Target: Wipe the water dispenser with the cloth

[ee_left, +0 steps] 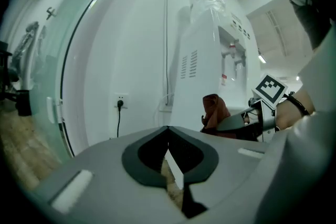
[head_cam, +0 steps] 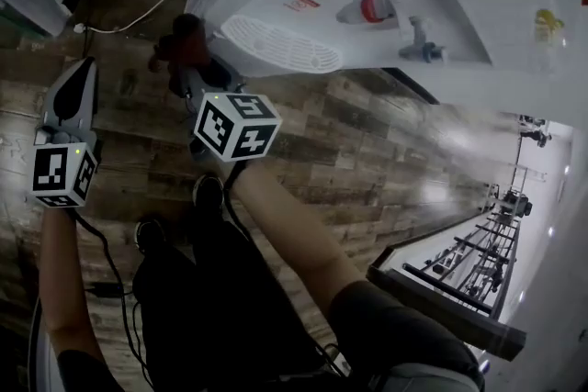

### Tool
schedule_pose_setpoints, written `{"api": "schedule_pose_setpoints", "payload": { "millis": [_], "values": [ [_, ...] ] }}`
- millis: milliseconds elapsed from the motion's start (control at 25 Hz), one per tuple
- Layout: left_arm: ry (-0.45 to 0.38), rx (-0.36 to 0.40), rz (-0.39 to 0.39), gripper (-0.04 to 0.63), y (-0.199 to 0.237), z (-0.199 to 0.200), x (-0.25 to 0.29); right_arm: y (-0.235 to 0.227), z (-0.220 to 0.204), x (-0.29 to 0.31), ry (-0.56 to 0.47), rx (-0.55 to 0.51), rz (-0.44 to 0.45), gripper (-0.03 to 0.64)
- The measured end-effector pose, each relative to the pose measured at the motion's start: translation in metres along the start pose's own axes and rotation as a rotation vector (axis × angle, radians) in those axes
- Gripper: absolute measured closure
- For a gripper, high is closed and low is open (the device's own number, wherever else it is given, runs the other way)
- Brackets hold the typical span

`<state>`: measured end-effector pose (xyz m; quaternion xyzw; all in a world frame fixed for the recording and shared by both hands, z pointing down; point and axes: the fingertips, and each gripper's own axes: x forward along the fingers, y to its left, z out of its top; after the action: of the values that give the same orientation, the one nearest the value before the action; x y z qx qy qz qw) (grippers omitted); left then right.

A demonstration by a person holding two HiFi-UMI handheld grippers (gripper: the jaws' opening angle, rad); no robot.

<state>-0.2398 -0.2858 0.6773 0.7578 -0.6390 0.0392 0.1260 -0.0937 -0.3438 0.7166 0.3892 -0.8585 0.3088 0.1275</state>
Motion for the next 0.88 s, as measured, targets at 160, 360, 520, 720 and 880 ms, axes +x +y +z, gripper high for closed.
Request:
{"api": "schedule_pose_setpoints", "payload": {
  "millis": [160, 360, 520, 720, 880],
  "values": [
    [0.026, -0.072, 0.043, 0.577, -0.002, 0.047, -0.036, 0.035, 0.064, -0.035, -0.032, 0.063, -0.013, 0.552],
    [0.044, -0.065, 0.016, 0.575, -0.019, 0.118, -0.054, 0.074, 0.129, -0.076, -0.057, 0.090, -0.015, 0.552],
    [-0.004, -0.033, -0.084, 0.575, -0.056, 0.193, -0.057, 0.103, 0.179, -0.105, -0.093, 0.098, -0.008, 0.552],
    [-0.060, -0.009, -0.169, 0.575, -0.093, 0.283, -0.054, 0.133, 0.249, -0.134, -0.173, 0.104, 0.011, 0.552],
    [-0.103, -0.012, -0.199, 0.575, -0.111, 0.329, -0.058, 0.152, 0.287, -0.155, -0.218, 0.067, 0.026, 0.552]
  ]
}}
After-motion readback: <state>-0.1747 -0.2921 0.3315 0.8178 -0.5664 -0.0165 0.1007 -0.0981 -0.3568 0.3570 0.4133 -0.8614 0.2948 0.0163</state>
